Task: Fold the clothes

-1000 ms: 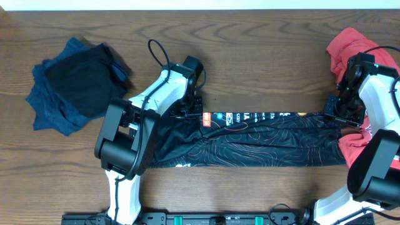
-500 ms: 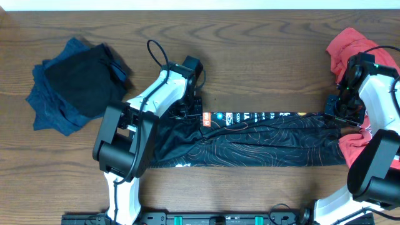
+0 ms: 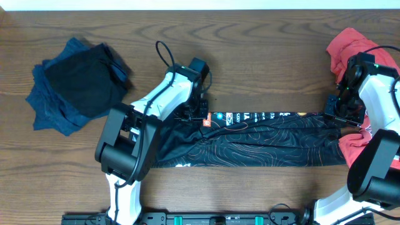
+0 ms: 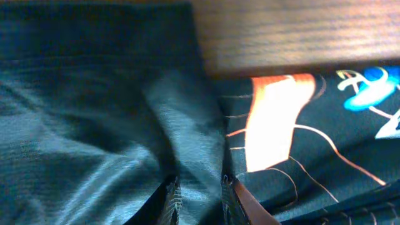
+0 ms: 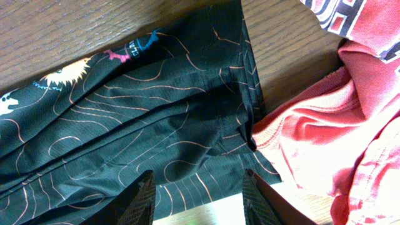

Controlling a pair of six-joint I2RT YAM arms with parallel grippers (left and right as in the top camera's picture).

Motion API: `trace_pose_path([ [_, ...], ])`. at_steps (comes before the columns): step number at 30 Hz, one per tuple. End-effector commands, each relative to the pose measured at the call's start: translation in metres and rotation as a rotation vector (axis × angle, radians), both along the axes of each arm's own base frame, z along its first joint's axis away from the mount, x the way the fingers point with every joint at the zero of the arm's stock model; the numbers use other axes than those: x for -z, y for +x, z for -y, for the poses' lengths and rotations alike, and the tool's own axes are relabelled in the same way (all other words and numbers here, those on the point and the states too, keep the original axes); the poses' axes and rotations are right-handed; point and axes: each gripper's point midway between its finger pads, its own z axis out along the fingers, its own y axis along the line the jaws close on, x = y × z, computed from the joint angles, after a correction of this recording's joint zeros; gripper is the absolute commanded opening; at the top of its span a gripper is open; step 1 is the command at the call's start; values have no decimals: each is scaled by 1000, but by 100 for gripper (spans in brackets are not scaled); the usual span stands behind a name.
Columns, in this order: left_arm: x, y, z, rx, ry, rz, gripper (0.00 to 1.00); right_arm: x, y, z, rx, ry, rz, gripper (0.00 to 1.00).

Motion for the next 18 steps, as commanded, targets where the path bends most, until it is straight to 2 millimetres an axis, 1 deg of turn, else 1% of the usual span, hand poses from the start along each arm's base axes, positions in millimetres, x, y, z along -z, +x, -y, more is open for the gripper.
trace_pose_path([
  [1,-7,-5,5,69,-20,14,26,-5,2,2,-8,-2,22,44],
  [9,-4,-2,-2,140,43,56,31,-5,2,2,-8,-2,22,44],
  [16,-4,2,-9,146,84,75,30,-5,2,2,-8,-1,21,44],
  [17,-4,2,-9,146,84,75,29,-5,2,2,-8,-1,21,44],
  [18,-4,2,-9,145,84,75,24,-5,2,2,-8,-1,21,44],
])
